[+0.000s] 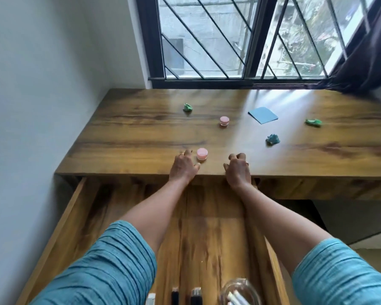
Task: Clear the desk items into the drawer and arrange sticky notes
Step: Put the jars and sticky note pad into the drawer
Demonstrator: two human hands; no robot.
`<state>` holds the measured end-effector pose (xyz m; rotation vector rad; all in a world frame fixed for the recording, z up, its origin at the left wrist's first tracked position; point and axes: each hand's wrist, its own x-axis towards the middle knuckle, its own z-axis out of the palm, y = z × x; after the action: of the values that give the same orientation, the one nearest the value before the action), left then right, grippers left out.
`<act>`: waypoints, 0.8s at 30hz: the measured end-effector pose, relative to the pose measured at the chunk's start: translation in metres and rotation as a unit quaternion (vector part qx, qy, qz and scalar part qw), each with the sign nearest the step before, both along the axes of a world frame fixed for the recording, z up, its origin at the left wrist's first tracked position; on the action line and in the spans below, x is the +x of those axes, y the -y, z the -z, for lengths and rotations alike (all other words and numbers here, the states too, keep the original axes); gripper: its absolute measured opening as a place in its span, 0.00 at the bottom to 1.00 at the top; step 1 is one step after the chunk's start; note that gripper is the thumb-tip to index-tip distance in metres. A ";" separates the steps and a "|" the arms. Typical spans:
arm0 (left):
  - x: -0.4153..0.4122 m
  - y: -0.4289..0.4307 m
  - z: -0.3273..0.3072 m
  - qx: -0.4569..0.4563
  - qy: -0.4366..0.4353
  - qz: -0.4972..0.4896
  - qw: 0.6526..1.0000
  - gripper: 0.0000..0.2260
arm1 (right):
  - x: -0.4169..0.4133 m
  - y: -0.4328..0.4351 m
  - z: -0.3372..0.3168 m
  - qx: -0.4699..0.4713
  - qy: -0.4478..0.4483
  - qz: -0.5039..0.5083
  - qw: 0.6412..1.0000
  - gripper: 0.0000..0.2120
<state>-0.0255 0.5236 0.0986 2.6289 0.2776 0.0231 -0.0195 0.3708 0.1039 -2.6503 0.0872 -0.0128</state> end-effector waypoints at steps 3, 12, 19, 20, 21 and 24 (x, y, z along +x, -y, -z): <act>0.034 0.013 0.004 -0.019 -0.030 0.005 0.999 0.36 | 0.053 0.005 0.001 -0.018 0.002 -0.014 1.000 0.18; 0.091 0.007 0.038 -0.023 -0.018 0.080 0.996 0.25 | 0.179 -0.011 0.011 -0.111 -0.014 -0.153 0.982 0.34; 0.089 0.004 0.049 -0.018 0.038 0.076 0.996 0.22 | 0.235 -0.020 0.000 -0.194 -0.157 -0.202 0.947 0.50; 0.088 0.005 0.048 -0.018 0.038 0.075 0.996 0.22 | 0.238 -0.020 -0.001 -0.201 -0.170 -0.204 0.943 0.51; 0.086 0.006 0.048 -0.018 0.034 0.074 0.997 0.23 | 0.239 -0.018 -0.002 -0.206 -0.178 -0.205 0.940 0.49; 0.082 0.007 0.046 -0.021 0.042 0.057 0.997 0.24 | 0.235 -0.015 -0.002 -0.203 -0.169 -0.204 0.943 0.40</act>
<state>0.0562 0.5167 0.0527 2.5890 0.0980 0.0873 0.2152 0.3854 0.1054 -2.9984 -0.3931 0.6246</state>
